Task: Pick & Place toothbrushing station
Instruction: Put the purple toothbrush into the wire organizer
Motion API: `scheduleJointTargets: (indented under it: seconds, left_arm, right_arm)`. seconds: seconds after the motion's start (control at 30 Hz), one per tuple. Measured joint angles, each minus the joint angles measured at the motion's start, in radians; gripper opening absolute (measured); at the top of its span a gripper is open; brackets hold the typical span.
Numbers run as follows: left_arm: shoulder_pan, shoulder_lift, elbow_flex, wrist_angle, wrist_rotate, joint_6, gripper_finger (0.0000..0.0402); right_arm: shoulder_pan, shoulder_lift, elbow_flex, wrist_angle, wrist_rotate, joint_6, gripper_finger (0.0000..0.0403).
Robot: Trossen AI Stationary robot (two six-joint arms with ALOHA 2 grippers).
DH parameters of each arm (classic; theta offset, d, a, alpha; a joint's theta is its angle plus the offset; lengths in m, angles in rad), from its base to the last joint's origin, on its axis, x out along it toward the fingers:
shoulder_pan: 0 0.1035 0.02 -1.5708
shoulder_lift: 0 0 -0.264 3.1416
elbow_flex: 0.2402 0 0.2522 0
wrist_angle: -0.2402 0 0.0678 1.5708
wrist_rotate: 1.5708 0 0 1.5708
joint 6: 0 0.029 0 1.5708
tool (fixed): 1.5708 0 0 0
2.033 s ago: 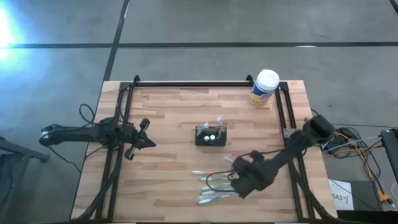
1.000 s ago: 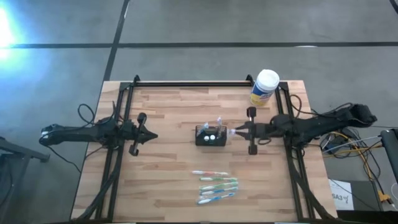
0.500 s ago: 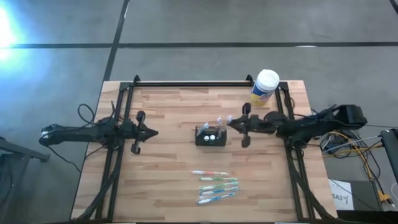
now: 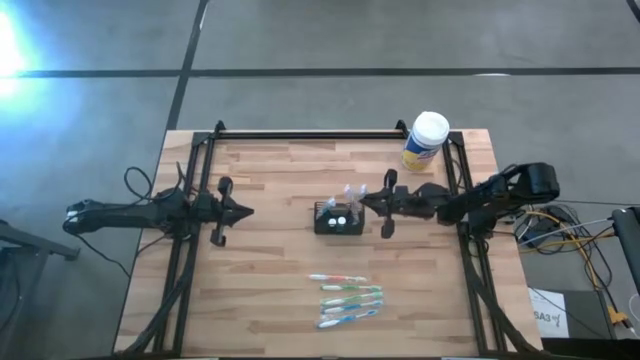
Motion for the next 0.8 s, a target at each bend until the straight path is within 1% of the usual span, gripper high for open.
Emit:
scheduleJointTargets:
  seconds: [0.2, 0.4, 0.6, 0.8]
  left_arm:
    - [0.000, 0.000, 0.000, -0.002, -0.007, 0.006, 0.0009]
    - [0.000, 0.000, 0.000, -0.002, -0.009, 0.000, 0.0015]
    - [0.000, 0.000, 0.000, -0.003, -0.009, -0.001, 0.0013]
    - [0.000, 0.000, 0.000, -0.003, -0.009, -0.008, 0.0009]
  right_arm:
    - [0.000, 0.083, -0.014, 0.063, 0.043, 0.056, 0.0013]
    - [0.016, 0.196, -0.005, 0.142, 0.095, 0.071, 0.0013]
    - [0.024, 0.297, -0.008, 0.208, 0.096, 0.112, 0.0013]
    - [0.027, 0.322, -0.004, 0.209, 0.090, 0.124, 0.0015]
